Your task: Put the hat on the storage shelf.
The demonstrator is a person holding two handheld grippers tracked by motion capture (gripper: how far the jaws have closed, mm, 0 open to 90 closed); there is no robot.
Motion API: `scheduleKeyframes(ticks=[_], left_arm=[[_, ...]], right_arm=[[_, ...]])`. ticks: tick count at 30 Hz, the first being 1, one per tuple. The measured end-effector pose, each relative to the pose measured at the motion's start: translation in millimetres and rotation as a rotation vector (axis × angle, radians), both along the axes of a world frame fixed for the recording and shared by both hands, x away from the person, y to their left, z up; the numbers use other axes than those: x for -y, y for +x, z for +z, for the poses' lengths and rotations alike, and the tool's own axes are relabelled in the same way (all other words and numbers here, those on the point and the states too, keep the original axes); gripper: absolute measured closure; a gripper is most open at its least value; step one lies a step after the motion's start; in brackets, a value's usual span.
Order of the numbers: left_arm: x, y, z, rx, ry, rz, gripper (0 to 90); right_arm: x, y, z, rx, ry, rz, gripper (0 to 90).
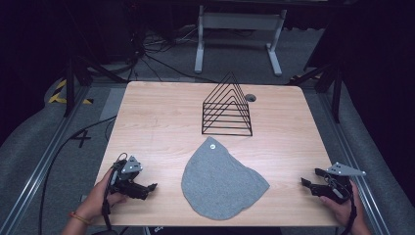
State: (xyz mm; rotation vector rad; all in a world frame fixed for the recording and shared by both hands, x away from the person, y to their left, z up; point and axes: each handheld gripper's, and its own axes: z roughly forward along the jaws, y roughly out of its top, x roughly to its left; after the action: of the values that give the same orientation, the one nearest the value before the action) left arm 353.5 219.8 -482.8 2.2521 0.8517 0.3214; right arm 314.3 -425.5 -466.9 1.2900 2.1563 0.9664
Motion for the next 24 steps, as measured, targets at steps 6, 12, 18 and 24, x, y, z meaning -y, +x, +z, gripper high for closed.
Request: scheduleKeyframes(ticks=[6, 12, 18, 24], left_arm=[[8.7, 3.2, 2.4, -0.013, 0.014, 0.008, 0.9], [21.5, 0.9, 9.9, -0.012, 0.007, -0.008, 20.2], [59.4, -14.5, 26.2, 0.021, -0.038, -0.188, 22.7], [112.2, -31.6, 29.2, 0.023, -0.087, -0.342, 28.6]], right_arm=[[1.1, -0.4, 0.8, 0.003, -0.004, 0.012, 35.4], [-15.2, 2.6, 12.4, 0.023, 0.014, 0.114, 49.7], [-69.3, 11.2, 35.7, 0.049, -0.082, 0.299, 66.9], [-126.0, 28.4, 37.2, 0.038, -0.133, 0.452, 78.9]])
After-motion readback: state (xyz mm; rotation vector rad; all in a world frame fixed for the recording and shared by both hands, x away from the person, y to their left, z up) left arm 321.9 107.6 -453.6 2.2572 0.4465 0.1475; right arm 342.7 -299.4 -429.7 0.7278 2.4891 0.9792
